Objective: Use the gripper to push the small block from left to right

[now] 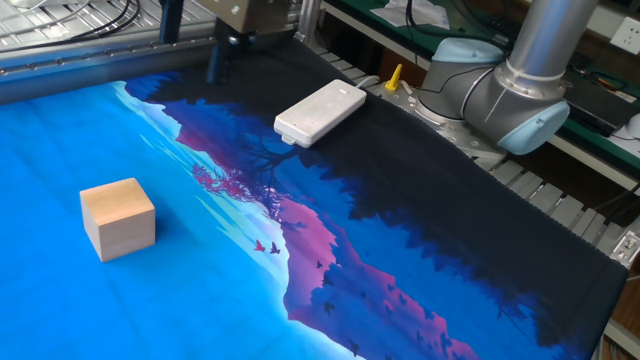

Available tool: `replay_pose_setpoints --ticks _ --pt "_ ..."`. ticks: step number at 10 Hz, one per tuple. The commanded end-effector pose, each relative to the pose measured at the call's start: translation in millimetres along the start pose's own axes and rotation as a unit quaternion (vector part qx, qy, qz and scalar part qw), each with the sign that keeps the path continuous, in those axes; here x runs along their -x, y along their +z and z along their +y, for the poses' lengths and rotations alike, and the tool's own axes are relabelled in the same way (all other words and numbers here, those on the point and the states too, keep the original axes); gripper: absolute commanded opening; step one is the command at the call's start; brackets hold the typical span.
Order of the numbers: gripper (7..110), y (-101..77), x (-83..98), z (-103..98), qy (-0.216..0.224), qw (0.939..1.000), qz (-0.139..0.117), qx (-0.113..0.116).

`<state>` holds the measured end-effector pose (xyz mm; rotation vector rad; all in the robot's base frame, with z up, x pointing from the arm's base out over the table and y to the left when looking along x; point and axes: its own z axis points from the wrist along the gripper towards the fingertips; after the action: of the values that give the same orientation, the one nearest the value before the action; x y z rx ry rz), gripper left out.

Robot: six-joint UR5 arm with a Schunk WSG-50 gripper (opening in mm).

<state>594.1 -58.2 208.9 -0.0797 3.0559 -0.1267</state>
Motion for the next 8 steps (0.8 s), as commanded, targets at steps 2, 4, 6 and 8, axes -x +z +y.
replay_pose_setpoints --ticks 2,4,6,8 --pt "44 15.6 -3.7 -30 -0.022 0.9993 -0.028 0.007" --pt "7 27.4 -4.9 -44 -0.037 0.9981 -0.046 0.018" --pt "7 37.6 -2.6 -58 -0.053 0.9965 -0.061 0.019" --pt "7 44.8 -3.5 -60 -0.058 0.9958 -0.065 0.027"
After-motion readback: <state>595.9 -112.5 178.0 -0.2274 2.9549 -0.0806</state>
